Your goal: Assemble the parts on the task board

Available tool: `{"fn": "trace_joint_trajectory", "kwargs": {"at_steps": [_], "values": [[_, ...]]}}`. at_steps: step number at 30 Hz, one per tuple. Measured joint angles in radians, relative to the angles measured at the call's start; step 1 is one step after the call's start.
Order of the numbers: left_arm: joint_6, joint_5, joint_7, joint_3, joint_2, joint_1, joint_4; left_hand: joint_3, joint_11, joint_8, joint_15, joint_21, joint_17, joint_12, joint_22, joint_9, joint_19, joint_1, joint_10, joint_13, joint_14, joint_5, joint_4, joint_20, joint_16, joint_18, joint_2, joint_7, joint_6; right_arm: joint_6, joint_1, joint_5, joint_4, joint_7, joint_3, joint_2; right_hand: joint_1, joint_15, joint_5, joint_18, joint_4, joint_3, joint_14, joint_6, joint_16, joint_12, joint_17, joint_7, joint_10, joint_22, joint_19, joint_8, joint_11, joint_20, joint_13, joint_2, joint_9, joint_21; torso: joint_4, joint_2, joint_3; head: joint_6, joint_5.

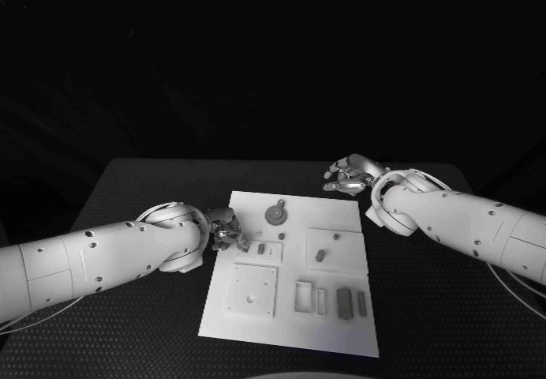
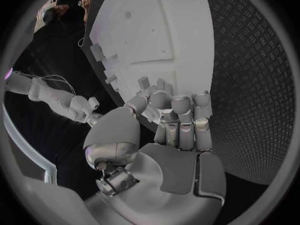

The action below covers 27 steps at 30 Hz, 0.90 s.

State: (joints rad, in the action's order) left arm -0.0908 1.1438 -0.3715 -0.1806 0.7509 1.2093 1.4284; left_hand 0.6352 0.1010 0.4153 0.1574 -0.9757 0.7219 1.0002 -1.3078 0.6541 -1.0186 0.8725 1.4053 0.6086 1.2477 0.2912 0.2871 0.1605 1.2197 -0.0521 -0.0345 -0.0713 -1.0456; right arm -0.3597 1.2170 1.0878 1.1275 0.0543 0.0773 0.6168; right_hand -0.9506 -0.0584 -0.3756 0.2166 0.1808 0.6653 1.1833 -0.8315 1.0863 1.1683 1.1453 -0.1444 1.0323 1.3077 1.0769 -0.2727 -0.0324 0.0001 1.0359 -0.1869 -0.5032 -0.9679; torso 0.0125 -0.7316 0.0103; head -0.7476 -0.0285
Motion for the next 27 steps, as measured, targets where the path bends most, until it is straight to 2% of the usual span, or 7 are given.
{"fn": "trace_joint_trajectory", "kwargs": {"at_steps": [3, 11, 15, 19, 22, 27], "values": [[0.001, 0.01, -0.001, 0.0, -0.002, 0.0, 0.0, 0.0, 0.0, 0.022, 0.002, 0.0, 0.001, 0.0, 0.0, 0.0, 0.0, -0.01, 0.0, 0.0, 0.002, 0.011, 0.0, 0.0, 0.0, 0.0, 0.011, 0.0, 0.0, 0.0, 0.0, 0.0, 0.0, 0.0, 0.0, 0.0, 0.0, 0.0, 0.0, 0.0, 0.0, 0.0, 0.0, 0.0, 0.0, 0.0, 0.0, 0.0, 0.0, 0.0, 0.0, 0.0, 0.0, 0.0, 0.0, 0.0, 0.0, 0.0, -0.0003, 0.0, 0.0, -0.001, -0.001], [0.005, 0.026, -0.005, 0.0, -0.006, 0.001, 0.001, 0.0, 0.003, 0.026, 0.002, 0.0, 0.001, 0.006, 0.0, 0.005, 0.0, -0.012, -0.002, 0.0, 0.005, 0.018, 0.0, 0.0, 0.0, -0.001, 0.014, 0.0, 0.0, 0.0, 0.0, 0.0, 0.0, 0.0, 0.0, -0.001, 0.0, 0.0, 0.0, 0.0, 0.0, 0.0, 0.0, 0.0, 0.0, 0.0, 0.0, 0.0, 0.0, 0.0, 0.0, 0.0, 0.0, 0.0, -0.001, 0.0, 0.0, 0.0, -0.0004, 0.0, 0.0, -0.004, -0.001], [0.008, 0.03, -0.007, 0.001, -0.008, 0.001, 0.004, -0.001, 0.01, 0.042, 0.004, 0.0, 0.002, 0.006, 0.0, 0.006, 0.0, -0.014, 0.004, 0.0, 0.007, 0.041, -0.001, 0.0, 0.0, -0.001, 0.026, 0.0, 0.0, 0.0, 0.0, 0.0, 0.0, 0.0, 0.0, 0.0, 0.0, 0.0, 0.0, 0.0, 0.0, 0.0, 0.0, 0.0, 0.0, 0.0, 0.0, 0.0, 0.0, 0.0, 0.0, 0.0, 0.0, 0.0, -0.001, 0.0, 0.0, 0.0, 0.0, 0.0, 0.0003, -0.005, -0.001], [0.013, 0.033, -0.009, 0.001, -0.008, 0.002, 0.005, -0.001, 0.013, 0.058, 0.005, -0.004, 0.004, 0.014, 0.0, 0.012, 0.0, -0.023, 0.008, 0.0, 0.009, 0.099, -0.001, 0.0, 0.008, -0.002, 0.035, 0.002, -0.002, 0.0, 0.0, 0.0, 0.0, 0.0, 0.0, 0.0, 0.0, 0.0, 0.0, 0.0, 0.0, 0.0, 0.0, 0.0, 0.0, 0.0, 0.0, 0.0, 0.0, 0.0, 0.0, 0.0, 0.0, 0.0, -0.001, 0.0, 0.0, 0.0, -0.0003, 0.0, 0.0004, -0.006, -0.001], [0.016, 0.035, -0.01, 0.001, -0.008, 0.002, 0.005, -0.002, 0.013, 0.073, 0.004, -0.004, 0.005, 0.02, 0.0, 0.028, 0.0, -0.042, 0.008, 0.0, 0.01, 0.14, -0.001, 0.0, 0.008, -0.002, 0.028, 0.003, -0.003, 0.0, 0.0, 0.0, 0.0, 0.0, 0.0, 0.0, 0.0, 0.0, 0.0, 0.0, 0.0, 0.0, 0.0, 0.0, 0.0, 0.0, 0.0, 0.0, 0.0, 0.0, 0.0, 0.0, 0.0, 0.0, -0.001, 0.0, 0.0, 0.0, -0.0004, 0.0, 0.0006, -0.006, 0.0], [0.022, 0.036, -0.011, 0.002, -0.008, 0.002, 0.006, -0.003, 0.014, 0.074, 0.002, -0.004, 0.005, 0.023, 0.0, 0.05, 0.0, -0.047, 0.008, 0.0, 0.012, 0.154, -0.003, 0.0, 0.012, -0.002, 0.023, 0.003, -0.003, 0.0, 0.0, 0.0, 0.0, 0.0, 0.0, 0.0, 0.0, 0.0, 0.0, 0.0, 0.0, 0.0, 0.0, 0.0, 0.0, 0.0, 0.0, 0.0, 0.0, 0.0, 0.0, 0.0, 0.0, 0.0, -0.001, 0.0, 0.001, 0.0, -0.0001, 0.0, 0.0006, -0.007, 0.0]]}}
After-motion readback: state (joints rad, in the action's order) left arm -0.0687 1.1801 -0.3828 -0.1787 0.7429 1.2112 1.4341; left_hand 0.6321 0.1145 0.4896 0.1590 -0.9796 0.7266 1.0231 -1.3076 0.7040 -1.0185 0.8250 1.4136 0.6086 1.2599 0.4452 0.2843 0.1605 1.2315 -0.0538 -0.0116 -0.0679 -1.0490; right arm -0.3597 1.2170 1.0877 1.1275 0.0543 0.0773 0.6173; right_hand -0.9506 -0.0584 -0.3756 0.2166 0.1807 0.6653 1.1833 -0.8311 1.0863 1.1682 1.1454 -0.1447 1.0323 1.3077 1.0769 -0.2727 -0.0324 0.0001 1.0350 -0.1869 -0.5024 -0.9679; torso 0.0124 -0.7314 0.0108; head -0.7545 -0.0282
